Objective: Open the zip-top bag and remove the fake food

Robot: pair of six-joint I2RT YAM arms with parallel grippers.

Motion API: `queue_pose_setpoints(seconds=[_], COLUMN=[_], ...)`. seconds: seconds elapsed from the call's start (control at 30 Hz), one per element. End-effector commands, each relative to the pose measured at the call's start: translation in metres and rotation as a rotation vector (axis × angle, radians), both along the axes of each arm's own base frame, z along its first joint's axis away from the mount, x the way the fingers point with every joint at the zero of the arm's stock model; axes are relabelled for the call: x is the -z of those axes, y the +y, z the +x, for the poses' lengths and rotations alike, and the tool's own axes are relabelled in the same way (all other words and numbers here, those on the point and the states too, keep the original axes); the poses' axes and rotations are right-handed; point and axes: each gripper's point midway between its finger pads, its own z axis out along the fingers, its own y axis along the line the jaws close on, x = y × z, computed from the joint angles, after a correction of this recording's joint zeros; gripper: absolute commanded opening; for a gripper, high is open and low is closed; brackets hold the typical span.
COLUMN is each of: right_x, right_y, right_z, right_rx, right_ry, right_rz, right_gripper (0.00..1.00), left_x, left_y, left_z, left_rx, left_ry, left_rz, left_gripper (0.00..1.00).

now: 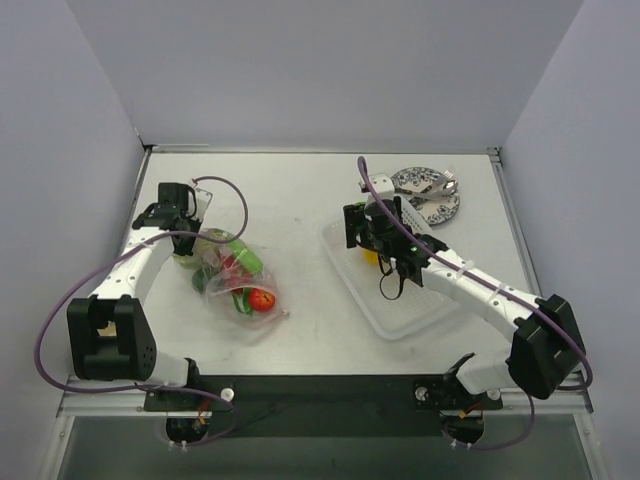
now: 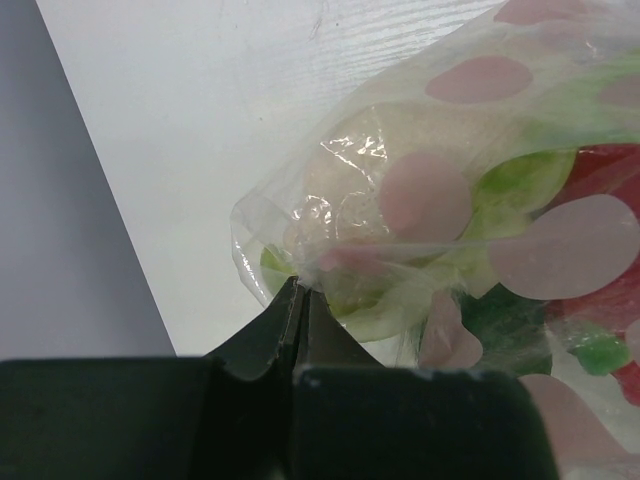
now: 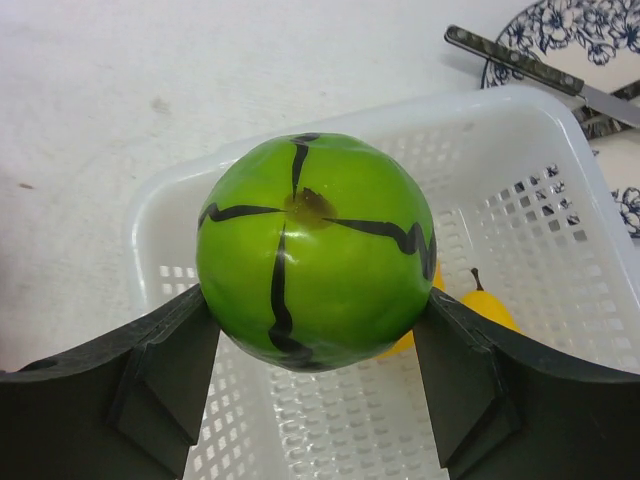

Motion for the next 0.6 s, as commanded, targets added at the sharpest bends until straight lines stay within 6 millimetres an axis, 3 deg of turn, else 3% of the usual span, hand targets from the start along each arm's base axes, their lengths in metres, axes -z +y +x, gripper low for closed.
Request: queue_pose_setpoints(seconds=[0.0, 0.03, 0.17, 0.2, 0.3, 0.4, 0.43, 0.5, 0.57], right_x=[0.006, 0.009, 0.000, -0.004, -0.020, -0.021, -0.019, -0.022, -0.016], right_y=[-0.005, -0.005, 0.003, 0.018, 0.035, 0.081, 0.104, 0.135, 0.162], right_z=[0.007, 0.008, 0.004, -0.004, -0.014, -0.050, -0.077, -0.104, -0.140], right_rx=[0.074, 0.075, 0.052, 0.006, -0.049, -0.253, -0.362, -0.519, -0.677], right_ry=[0.069, 0.082, 0.071, 0.056, -0.009, -0.017, -0.030, -0.067, -0.048], right_rz=[-0.065, -0.075, -0.091, -0.103, -0.198, -0.184, -0.174, -0.138, -0.094], right_gripper=[0.80, 1.00, 1.00, 1.00, 1.00, 1.00, 1.00, 0.99, 0.87], left_x=[-0.018, -0.018, -0.018, -0.018, -0.017, -0.017, -0.017, -0.017, -0.016], left_y=[-0.006, -0.006, -0.007, -0.007, -0.007, -0.007, -0.007, -0.007, -0.007], left_z=[0.008, 0.008, 0.008, 0.008, 0.009, 0.009, 0.009, 0.010, 0.010], left_rx=[0.001, 0.002, 0.004, 0.005, 0.006, 0.007, 0.007, 0.006, 0.006], left_ry=[-0.059, -0.060, -0.062, -0.062, -0.058, -0.058, -0.058, -0.058, -0.057], left_rz=[-0.027, -0.030, -0.032, -0.033, -0.033, -0.034, -0.034, -0.033, -0.032], left_gripper=[0.00, 0.00, 0.00, 0.00, 0.00, 0.00, 0.00, 0.00, 0.00])
